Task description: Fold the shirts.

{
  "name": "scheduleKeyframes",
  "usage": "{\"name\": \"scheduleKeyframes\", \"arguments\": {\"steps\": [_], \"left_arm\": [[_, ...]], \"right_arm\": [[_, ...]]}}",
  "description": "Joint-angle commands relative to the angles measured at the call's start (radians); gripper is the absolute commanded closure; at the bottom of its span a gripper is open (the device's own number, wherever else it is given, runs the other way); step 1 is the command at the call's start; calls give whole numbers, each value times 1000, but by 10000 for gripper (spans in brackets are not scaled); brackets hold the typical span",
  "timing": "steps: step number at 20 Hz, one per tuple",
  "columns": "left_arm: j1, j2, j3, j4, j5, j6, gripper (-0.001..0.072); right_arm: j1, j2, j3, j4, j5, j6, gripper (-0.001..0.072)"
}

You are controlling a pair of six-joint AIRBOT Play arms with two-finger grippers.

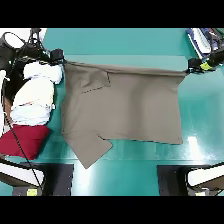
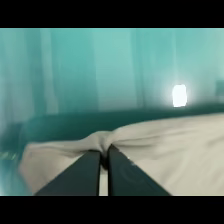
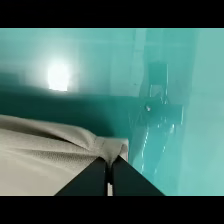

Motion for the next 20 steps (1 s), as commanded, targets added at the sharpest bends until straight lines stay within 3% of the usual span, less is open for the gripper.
{"name": "scheduleKeyframes", "arguments": {"steps": [1, 8, 9, 10, 11, 12, 13, 16, 20], "left_arm": [[-6, -11, -12, 95, -160, -17, 682], [-6, -11, -292, 74, -138, -28, 680], [-6, -11, -318, 74, -138, -37, 653], [-6, -11, -329, 74, -141, -37, 384], [-6, -10, -329, 76, -150, -37, 203], [-3, 1, -329, 80, -166, -37, 270], [-3, 26, -329, 106, -172, -37, 287], [-3, 178, -371, 257, -205, -45, 286], [-3, 459, -719, 300, -175, -73, 285]], "right_arm": [[-3, 45, -85, 0, -1, 0, 701], [27, 179, -490, 11, -129, 0, 699], [28, 185, -512, 13, -137, 9, 695], [28, 185, -516, 16, -126, 25, 583], [27, 185, -516, 38, -113, 26, 363], [19, 193, -516, 63, -99, 27, 340], [5, 211, -516, 82, -74, 27, 340], [-34, 315, -542, 91, 13, 26, 340], [-80, 512, -699, 92, 34, 15, 341]]}}
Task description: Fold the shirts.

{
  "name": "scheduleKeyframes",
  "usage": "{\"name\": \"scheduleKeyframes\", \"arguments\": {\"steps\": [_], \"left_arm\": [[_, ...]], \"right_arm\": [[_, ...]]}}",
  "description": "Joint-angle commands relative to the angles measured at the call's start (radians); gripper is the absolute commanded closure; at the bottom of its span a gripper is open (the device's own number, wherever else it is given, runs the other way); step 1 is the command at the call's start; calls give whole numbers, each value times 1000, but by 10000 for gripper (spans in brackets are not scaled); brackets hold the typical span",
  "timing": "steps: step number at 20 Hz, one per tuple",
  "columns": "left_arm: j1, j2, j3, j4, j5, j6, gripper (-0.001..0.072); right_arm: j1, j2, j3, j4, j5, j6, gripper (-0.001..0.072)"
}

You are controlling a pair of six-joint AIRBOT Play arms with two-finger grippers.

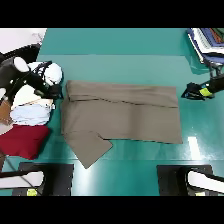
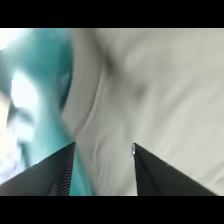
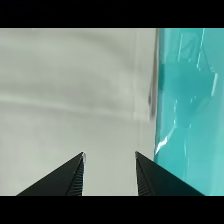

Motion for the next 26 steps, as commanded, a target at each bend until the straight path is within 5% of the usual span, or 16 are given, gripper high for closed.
{"name": "scheduleKeyframes", "arguments": {"steps": [1, 7, 14, 16, 18, 24, 26], "left_arm": [[0, 244, -314, 19, 33, -45, 285], [0, 523, -740, -199, 61, -79, 258], [-1, 520, -869, -371, 201, -61, 260], [-1, 520, -883, -429, 239, -26, 372], [-1, 521, -879, -445, 238, -13, 648], [-1, 521, -760, -399, 129, 24, 682], [-1, 521, -735, -396, 117, 32, 682]], "right_arm": [[-33, 152, -122, 15, 31, -10, 341], [-69, 274, -241, 185, -9, -88, 341], [-68, 316, -241, 192, -8, -93, 343], [-69, 337, -241, 192, -5, -93, 343], [-69, 358, -242, 164, 13, -93, 343], [-173, 361, -455, -37, 103, -79, 335], [-283, 355, -569, -36, 92, -80, 233]]}}
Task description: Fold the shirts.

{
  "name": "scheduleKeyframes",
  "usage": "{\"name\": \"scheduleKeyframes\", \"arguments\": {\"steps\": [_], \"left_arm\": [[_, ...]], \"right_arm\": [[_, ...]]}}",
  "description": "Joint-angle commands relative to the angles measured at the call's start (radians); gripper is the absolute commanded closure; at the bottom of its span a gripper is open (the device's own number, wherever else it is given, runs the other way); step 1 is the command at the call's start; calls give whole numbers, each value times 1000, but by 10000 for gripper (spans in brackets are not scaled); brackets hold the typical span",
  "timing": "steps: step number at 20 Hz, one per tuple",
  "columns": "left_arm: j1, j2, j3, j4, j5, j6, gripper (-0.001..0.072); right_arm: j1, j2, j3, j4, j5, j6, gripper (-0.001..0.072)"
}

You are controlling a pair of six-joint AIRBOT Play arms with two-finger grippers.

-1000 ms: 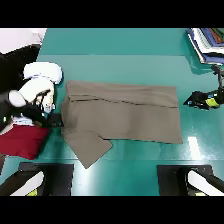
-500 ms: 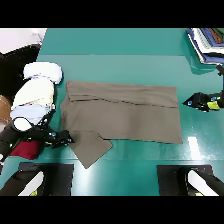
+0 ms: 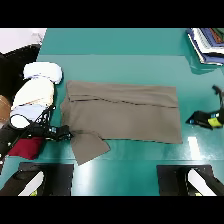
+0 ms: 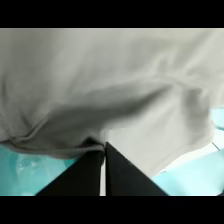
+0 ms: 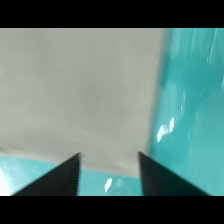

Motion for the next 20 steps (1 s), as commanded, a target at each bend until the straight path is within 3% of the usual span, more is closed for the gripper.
{"name": "scheduleKeyframes", "arguments": {"steps": [1, 4, 7, 8, 13, 16, 20], "left_arm": [[0, 1, 45, 10, -35, 18, 682], [0, 1, 46, 15, -17, 18, 682], [0, 1, 46, 23, -11, 18, 682], [1, 1, 46, 24, -12, 18, 682], [0, 4, 73, 155, -132, 14, 684], [0, 95, 86, 202, -212, -26, 684], [0, 301, 93, 193, -426, -112, 684]], "right_arm": [[-154, -18, -177, -32, 9, -1, 234], [-213, -80, -267, 35, -34, -22, 254], [-148, -140, -285, 101, -102, -24, 263], [-116, -155, -280, 106, -115, -24, 300], [6, -166, -208, 45, -99, -24, 701], [20, -70, -182, -62, 24, -24, 699], [15, 164, -182, -201, 175, -22, 700]]}}
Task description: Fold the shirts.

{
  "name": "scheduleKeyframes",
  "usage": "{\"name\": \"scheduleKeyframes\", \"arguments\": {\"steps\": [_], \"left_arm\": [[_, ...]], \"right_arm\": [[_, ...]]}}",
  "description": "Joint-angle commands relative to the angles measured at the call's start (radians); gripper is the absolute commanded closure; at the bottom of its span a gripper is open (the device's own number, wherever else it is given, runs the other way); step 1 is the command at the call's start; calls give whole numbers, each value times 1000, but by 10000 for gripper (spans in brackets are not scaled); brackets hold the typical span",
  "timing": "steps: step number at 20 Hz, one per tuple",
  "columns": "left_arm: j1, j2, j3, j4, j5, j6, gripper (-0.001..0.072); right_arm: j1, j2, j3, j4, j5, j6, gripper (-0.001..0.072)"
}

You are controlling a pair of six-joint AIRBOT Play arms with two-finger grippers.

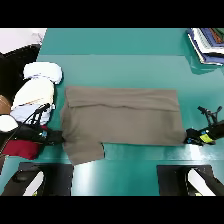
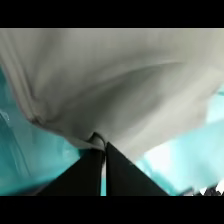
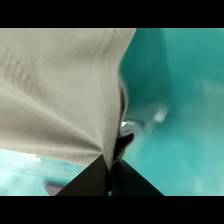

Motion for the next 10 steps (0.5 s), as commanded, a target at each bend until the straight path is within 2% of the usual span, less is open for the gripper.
{"name": "scheduleKeyframes", "arguments": {"steps": [1, 3, 5, 10], "left_arm": [[0, 135, 26, 13, -174, -72, 684], [0, 122, 79, 11, -136, -90, 684], [0, 58, 135, 11, -42, -81, 684], [0, -252, 303, 10, 203, 40, 682]], "right_arm": [[9, 175, 8, -101, 119, 20, 700], [47, 206, 17, -67, 95, 34, 701], [114, 162, 77, -60, 47, 63, 702], [247, -123, 322, -58, -108, 97, 701]]}}
